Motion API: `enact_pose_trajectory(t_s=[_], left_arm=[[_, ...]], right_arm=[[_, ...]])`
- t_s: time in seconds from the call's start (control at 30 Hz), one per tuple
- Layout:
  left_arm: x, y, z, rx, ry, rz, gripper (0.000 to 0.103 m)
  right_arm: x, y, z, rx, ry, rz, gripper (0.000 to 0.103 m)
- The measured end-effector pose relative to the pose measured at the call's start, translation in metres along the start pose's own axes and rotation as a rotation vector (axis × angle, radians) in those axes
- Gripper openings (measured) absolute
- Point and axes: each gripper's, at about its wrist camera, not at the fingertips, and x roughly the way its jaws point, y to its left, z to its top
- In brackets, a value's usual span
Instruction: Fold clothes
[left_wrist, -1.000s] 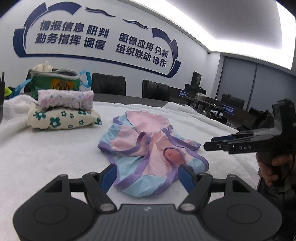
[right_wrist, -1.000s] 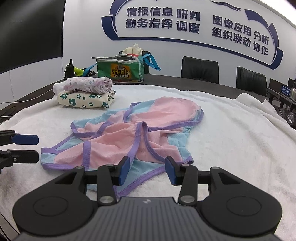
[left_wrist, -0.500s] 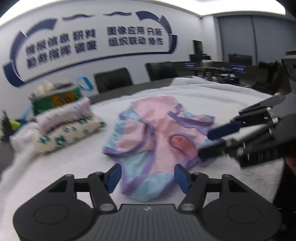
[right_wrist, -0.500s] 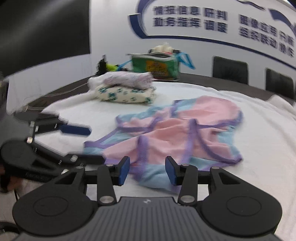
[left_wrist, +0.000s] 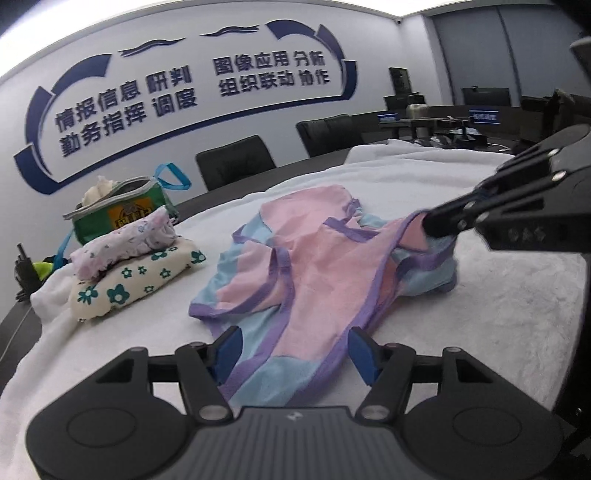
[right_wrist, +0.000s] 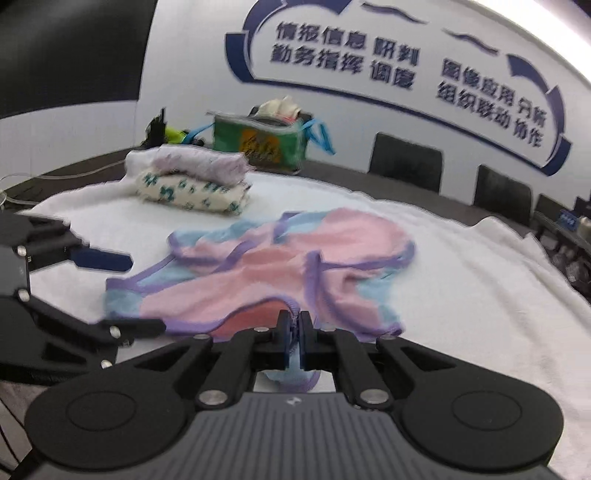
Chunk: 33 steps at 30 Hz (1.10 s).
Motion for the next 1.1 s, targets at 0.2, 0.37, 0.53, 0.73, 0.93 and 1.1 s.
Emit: enact_pose_trajectory(t_s=[0.2,0.37,0.53,0.73,0.93,1.1], left_arm=[[0.002,-0.004,0.003,-0.025,-0.005,0.001,0.063],[0.010,-0.019,0.018,0.029,-0.017,0.027,0.063],[0.009,-0.029,0.035,0.044,-0.077,-0.020,0.063],[0.027,-0.034,0.041,0.021,-0.044,0.019,0.058],[0.013,-0.014,0.026,-0.029,-0.028,0.226,0.056],[0.002,0.000,0.018,-0.043,-0.024,0.343,0.056]], right_arm=[[-0.006,0.001,0.002,-0.020,-0.028,-0.004,0.004],[-0.008,0.000,0.003,-0.016,-0.050,0.010,0.004],[-0.014,-0.003,0.005,-0.012,-0.092,0.060,0.004],[-0.023,-0.003,0.006,-0.028,-0.119,0.102,0.004],[-0.030,-0.017,0.002,0.000,-0.116,0.043,0.004],[-0.032,-0.030,-0.002,0.025,-0.108,-0.014,0.004]])
